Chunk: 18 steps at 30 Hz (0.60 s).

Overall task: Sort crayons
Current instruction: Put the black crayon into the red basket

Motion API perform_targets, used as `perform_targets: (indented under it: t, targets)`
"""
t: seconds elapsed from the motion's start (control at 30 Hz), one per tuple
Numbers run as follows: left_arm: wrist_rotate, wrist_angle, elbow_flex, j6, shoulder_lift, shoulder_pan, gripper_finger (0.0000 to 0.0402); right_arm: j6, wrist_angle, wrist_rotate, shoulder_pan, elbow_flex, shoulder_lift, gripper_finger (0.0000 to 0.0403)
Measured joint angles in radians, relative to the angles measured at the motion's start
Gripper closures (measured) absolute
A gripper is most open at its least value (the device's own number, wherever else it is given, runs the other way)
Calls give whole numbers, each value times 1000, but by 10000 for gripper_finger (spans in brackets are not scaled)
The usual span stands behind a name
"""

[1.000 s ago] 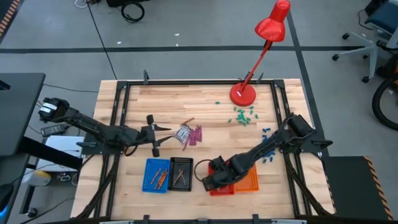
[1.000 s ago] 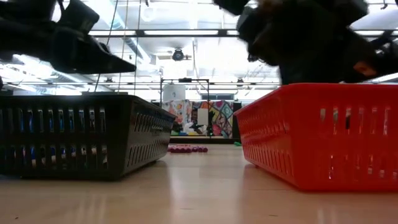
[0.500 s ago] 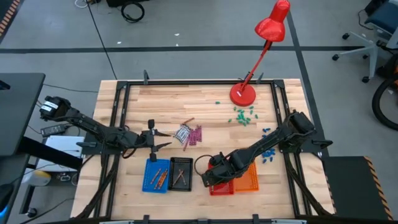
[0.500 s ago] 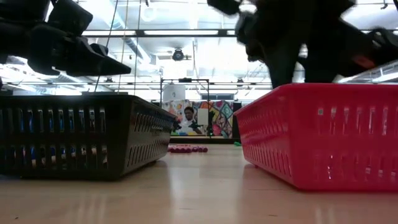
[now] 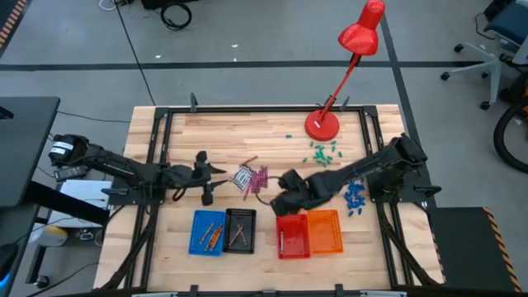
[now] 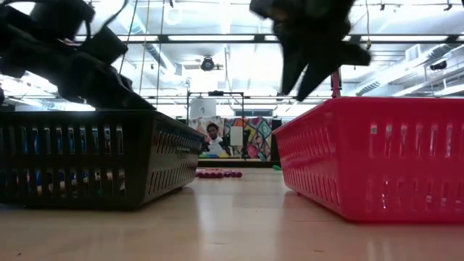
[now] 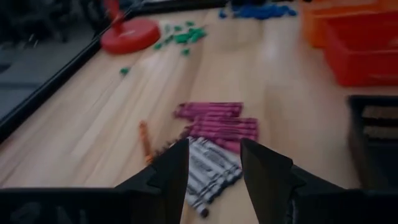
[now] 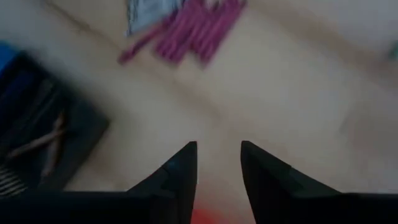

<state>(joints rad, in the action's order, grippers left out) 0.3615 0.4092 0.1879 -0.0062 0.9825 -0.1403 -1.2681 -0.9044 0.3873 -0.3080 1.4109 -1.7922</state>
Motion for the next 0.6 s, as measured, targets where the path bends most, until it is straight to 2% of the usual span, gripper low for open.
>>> perform_targets:
  t: [0.1, 0.3, 0.47, 0.6]
  targets:
    - [-1, -25, 2, -37, 0, 43, 247, 190, 52, 60, 58, -9, -5, 275]
    - [-70, -69, 2, -119, 68, 117, 247, 540, 330, 144, 150, -92, -4, 275]
    - [-97, -84, 28, -160, 176, 161, 247, 704, 555, 144, 198, -186, -6, 275]
    - [-100, -89, 68, -163, 271, 171, 247, 776, 650, 144, 209, -231, -5, 275]
